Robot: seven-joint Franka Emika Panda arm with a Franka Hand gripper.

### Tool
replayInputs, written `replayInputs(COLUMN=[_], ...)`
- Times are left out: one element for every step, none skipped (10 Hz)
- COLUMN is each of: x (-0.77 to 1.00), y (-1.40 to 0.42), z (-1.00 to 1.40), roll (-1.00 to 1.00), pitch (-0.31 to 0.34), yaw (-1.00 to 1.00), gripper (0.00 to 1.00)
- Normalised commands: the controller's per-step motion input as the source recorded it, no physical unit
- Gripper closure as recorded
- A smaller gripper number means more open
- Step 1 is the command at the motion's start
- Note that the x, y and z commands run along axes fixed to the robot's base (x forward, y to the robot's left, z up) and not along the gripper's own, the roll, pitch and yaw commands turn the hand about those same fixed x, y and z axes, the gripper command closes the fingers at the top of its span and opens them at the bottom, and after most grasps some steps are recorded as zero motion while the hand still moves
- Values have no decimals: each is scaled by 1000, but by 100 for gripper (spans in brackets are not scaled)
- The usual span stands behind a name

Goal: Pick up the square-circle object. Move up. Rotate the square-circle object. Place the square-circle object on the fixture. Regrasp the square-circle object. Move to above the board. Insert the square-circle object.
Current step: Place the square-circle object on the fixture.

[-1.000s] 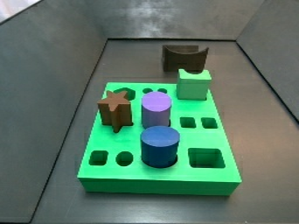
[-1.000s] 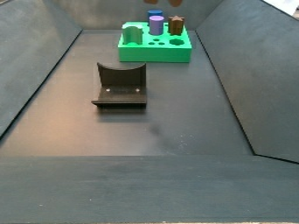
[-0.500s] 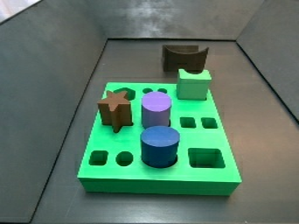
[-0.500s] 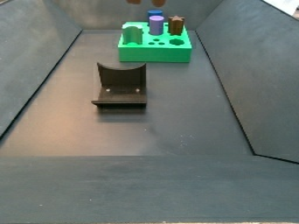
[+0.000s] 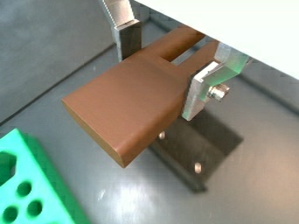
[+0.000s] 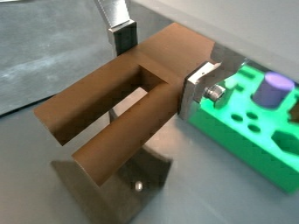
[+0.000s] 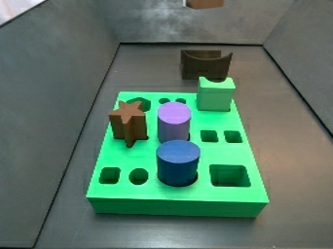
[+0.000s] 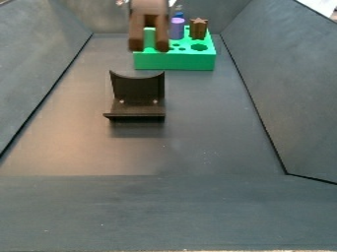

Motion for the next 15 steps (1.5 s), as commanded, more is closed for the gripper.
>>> replayInputs(x=[443,297,202,109,53,42,52,62,125,130,137,152,157,164,178], y=[93,75,61,56,50,42,40,26,129,140,141,135,138,141,141], z=[-41,-43,-32,-15,-3,-9,-10,-4,-1000,-1000,-1000,-1000,-1000,-1000,-1000], roll=[-1000,-1000,-1000,-1000,-843,-592,-402,-210,-1000,-1000,-1000,-887,-718,-483,-310], pitch=[130,145,152,165,128,77,53,38,106,93,111,125,104,71,51], yaw=[-68,-85,-105,-127,-134,-138,-133,-114,-101,-108,-121,-134,-140,-149,-150], gripper=[100,100,100,100,100,100,100,100,100,100,100,100,100,100,100])
